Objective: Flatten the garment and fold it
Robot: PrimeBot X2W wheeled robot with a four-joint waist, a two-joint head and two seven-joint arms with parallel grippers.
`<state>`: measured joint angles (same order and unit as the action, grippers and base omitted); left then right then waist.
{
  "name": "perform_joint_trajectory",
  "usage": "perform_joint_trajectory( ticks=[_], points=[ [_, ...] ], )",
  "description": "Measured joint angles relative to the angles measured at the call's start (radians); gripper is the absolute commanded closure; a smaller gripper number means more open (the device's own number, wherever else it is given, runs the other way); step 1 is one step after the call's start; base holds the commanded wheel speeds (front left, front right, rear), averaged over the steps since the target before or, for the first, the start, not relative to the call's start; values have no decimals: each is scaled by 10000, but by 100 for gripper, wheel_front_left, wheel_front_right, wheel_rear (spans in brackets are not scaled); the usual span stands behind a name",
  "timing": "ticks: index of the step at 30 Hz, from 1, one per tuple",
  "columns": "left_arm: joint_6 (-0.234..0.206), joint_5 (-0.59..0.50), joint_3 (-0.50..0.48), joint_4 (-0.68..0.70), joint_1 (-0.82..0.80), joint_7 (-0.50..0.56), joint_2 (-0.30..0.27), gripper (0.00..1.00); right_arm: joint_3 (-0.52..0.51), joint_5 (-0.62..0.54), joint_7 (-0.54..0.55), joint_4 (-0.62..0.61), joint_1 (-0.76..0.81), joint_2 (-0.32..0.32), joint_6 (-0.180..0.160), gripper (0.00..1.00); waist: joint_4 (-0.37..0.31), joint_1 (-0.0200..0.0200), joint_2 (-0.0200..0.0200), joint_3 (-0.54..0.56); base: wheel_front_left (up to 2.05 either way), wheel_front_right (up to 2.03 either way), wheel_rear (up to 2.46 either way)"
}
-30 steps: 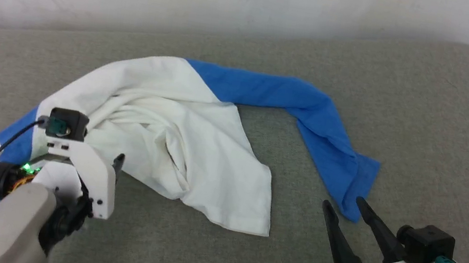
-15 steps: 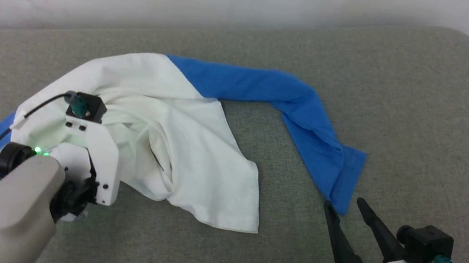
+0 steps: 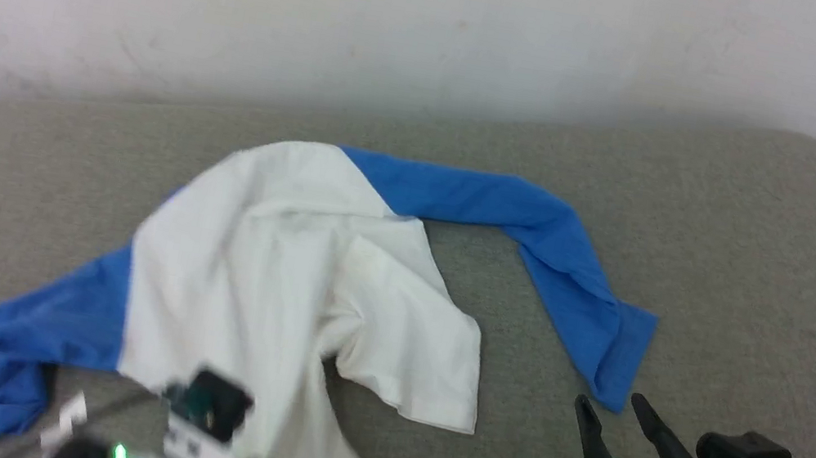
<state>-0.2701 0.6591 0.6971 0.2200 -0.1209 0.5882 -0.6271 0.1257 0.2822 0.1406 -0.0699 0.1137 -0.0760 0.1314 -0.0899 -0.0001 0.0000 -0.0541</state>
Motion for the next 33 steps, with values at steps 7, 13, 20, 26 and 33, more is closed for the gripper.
perform_joint_trajectory(
  ticks=[7,13,20,26,33],
  points=[
    [-894,761,548,1198,2731,418,-288,100,-198,-13,186,-151,392,42,0,0,435,-1,0,393,0,0,0],
    [-1011,1189,387,1045,3222,71,-249,23,-194,-15,347,-326,470,73,0,0,753,-1,0,496,0,0,0],
    [-1034,1197,-909,1220,2888,-2263,719,0,-211,-25,349,-460,476,105,0,0,857,0,0,384,0,0,0],
    [-997,543,-2140,892,1894,-4869,1333,0,-138,-15,458,-316,335,46,0,0,1001,1,0,255,0,0,0],
    [-763,-253,-3037,-882,1298,-7733,1728,0,311,203,1580,1220,-709,-347,0,0,1094,2,0,63,0,0,0]
  ],
)
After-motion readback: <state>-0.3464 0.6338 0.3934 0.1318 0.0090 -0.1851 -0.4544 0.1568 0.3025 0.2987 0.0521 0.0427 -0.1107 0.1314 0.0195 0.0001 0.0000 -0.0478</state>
